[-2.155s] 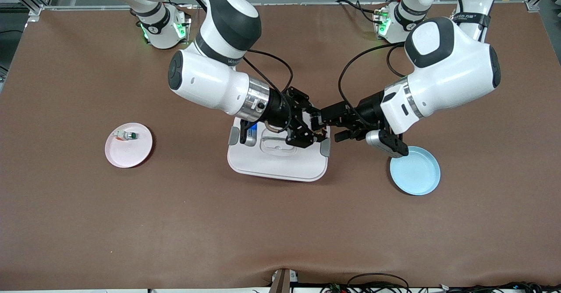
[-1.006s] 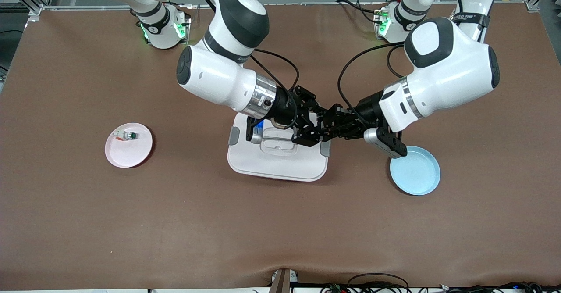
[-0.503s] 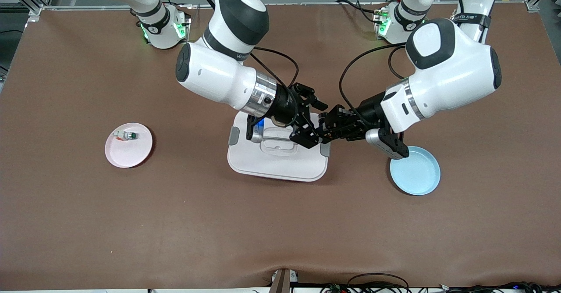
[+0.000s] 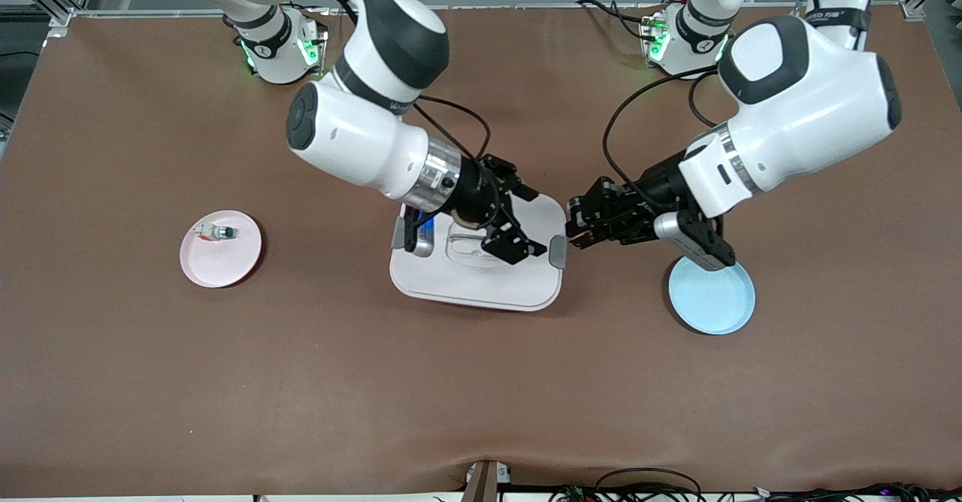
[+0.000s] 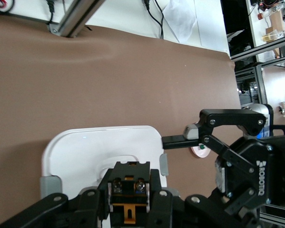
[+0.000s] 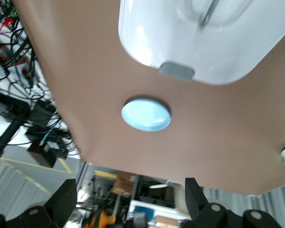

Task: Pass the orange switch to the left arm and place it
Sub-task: 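Carry the switch toward the blue plate while the right gripper withdraws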

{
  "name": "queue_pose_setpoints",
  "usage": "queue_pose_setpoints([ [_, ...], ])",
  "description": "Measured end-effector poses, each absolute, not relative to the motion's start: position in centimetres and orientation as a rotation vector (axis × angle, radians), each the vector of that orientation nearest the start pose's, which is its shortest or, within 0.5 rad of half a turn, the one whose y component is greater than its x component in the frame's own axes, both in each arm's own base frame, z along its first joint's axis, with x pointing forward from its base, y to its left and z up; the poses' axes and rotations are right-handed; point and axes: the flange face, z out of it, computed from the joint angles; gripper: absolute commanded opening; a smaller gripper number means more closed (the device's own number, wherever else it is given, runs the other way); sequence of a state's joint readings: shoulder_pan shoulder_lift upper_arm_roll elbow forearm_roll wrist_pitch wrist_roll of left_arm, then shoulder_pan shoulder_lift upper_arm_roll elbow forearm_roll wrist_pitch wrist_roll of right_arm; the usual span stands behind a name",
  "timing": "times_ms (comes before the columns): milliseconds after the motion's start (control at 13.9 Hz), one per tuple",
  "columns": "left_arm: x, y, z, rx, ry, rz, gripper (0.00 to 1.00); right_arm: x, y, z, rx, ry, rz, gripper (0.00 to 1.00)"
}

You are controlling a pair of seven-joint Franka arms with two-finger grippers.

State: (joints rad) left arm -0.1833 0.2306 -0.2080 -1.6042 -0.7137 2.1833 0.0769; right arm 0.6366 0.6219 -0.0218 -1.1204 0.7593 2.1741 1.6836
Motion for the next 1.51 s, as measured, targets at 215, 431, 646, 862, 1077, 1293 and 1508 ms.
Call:
queue_pose_setpoints([
  [215, 61.2, -24.4, 54.3, 2.431, -0.180, 0.236, 0.00, 62.8, 42.8, 49.8, -2.034, 1.436, 0.636, 1.00],
  [431, 61.0, -22.1, 54.7, 2.497, -0.201, 0.195, 0.00, 64.3, 37.4, 49.4, -2.186, 1.316, 0.667, 1.00],
  [646, 60.0, -20.0, 56.4, 2.630, -0.179, 0.174, 0.00, 65.2, 31.5, 49.7, -2.360, 1.153, 0.665, 1.00],
  [862, 58.4, -19.0, 58.6, 2.740, -0.099, 0.162, 0.00, 65.7, 25.3, 50.3, -2.542, 0.937, 0.613, 1.00],
  [1077, 57.9, -17.7, 59.7, 2.779, 0.118, 0.149, 0.00, 65.9, 19.8, 50.6, -2.677, 0.731, 0.584, 1.00],
  [1293, 58.4, -14.8, 59.3, 2.756, 0.458, 0.068, 0.00, 65.9, 14.6, 50.4, -2.800, 0.543, 0.574, 1.00],
  [1508, 58.6, -12.9, 59.1, 2.720, 0.679, 0.008, 0.00, 65.9, 10.2, 49.8, -2.886, 0.367, 0.590, 1.00],
])
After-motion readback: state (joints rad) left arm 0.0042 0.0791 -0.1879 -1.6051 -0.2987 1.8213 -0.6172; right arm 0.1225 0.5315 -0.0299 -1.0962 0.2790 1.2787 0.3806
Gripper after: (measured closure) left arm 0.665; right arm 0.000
